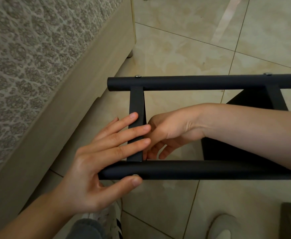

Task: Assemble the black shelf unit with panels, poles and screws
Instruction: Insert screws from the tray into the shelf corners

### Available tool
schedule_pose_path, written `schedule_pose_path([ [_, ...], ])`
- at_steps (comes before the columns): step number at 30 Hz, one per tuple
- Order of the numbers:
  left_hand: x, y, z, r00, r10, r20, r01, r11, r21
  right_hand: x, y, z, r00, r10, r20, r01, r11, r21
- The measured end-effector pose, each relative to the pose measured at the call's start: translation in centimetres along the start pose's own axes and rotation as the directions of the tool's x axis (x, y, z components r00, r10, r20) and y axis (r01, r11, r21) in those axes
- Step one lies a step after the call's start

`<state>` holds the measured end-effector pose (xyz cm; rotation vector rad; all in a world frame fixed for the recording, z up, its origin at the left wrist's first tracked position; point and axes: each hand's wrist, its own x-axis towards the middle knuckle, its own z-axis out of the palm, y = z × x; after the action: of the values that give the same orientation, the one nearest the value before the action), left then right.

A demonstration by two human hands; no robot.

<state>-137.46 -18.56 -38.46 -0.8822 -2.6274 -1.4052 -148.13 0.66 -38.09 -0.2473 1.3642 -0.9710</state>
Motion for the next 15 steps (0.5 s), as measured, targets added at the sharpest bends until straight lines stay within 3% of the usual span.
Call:
schedule_pose_path([
  [5,-0.08,-0.2,0.05,1.0,0.012,-0.015,-0.012,0.999,-0.029,-0.21,-0.1,0.05,0.998,-0.002,0.056,-0.003,0.996,0.091],
  [10,-0.16,-0.27,0.09,1.0,0.016,-0.027,-0.017,0.999,-0.029,0.0,0.01,0.17,1.0,0.016,0.004,-0.016,1.0,-0.013],
  [15,0.08,-0.11,0.09,1.0,0.019,-0.014,-0.02,1.0,-0.024,-0.25,0.03,0.29,0.998,-0.047,0.035,0.045,0.997,0.061],
])
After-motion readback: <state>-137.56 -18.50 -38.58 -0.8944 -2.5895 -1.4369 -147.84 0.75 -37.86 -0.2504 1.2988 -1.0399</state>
